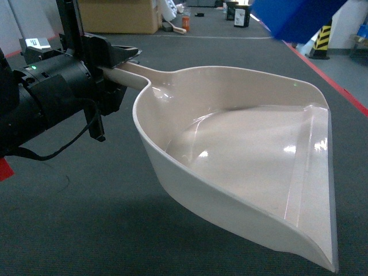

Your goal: Place part in tray to right shelf

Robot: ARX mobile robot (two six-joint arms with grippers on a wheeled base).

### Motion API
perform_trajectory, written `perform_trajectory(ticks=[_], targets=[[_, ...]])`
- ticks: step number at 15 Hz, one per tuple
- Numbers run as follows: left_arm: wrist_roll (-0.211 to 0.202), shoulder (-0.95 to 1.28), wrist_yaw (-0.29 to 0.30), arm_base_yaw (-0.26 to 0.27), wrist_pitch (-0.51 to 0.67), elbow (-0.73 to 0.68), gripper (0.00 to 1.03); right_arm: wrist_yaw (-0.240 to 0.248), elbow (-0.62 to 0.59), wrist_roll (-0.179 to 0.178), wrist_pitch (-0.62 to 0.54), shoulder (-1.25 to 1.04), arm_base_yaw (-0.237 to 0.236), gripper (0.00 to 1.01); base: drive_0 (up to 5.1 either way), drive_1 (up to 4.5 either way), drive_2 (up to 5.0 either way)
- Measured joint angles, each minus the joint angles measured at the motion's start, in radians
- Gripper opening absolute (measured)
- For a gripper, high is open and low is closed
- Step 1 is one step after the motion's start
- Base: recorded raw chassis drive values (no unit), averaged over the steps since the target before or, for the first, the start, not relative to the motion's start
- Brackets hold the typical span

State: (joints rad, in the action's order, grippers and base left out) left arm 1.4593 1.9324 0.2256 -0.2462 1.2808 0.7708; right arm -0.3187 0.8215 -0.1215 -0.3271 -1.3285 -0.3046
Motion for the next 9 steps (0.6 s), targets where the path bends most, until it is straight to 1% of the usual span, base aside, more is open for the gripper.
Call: perform_trajectory(ticks=[1,2,3,4,5,6,7,8,9], targets=[[0.0,0.0,0.0,0.0,0.0,0.0,0.12,0.01,0.003,-0.017,0.0,-0.019,-0.02,0.47,0.0,0.0,0.0],[0.0,0.0,0.0,0.0,0.0,0.0,0.12,0.028,0.011,-0.046,0.002,-0.057,-0.056,0.47,0.0,0.0,0.0],[0.0,0.0,0.0,0.0,0.0,0.0,0.12,0.035,0.02,-0.088,-0.009,-0.106,-0.098,0.47,0.0,0.0,0.0],[0.0,0.0,0.0,0.0,0.0,0.0,0.12,0.034,0.035,-0.124,0.003,-0.146,-0.125,0.47,0.0,0.0,0.0],[0.0,0.0,-0.001,0.0,0.0,0.0,0.12,0.064,0.045,-0.129,0.012,-0.171,-0.148,0.57,0.0,0.0,0.0],[-0.005,0.0,-0.001,0.0,-0.002,0.0,0.12,0.094,0.047,-0.128,0.013,-0.173,-0.153,0.68,0.0,0.0,0.0],[-0.004,0.0,0.0,0.0,-0.002,0.0,0.12,0.135,0.049,-0.114,0.019,-0.159,-0.153,0.81,0.0,0.0,0.0],[-0.004,0.0,0.0,0.0,0.001,0.0,0.12,0.164,0.049,-0.089,0.034,-0.123,-0.146,0.94,0.0,0.0,0.0],[-0.008,0.0,0.0,0.0,-0.002,0.0,0.12,0.182,0.038,-0.065,0.041,-0.069,-0.134,1.0,0.0,0.0,0.0]])
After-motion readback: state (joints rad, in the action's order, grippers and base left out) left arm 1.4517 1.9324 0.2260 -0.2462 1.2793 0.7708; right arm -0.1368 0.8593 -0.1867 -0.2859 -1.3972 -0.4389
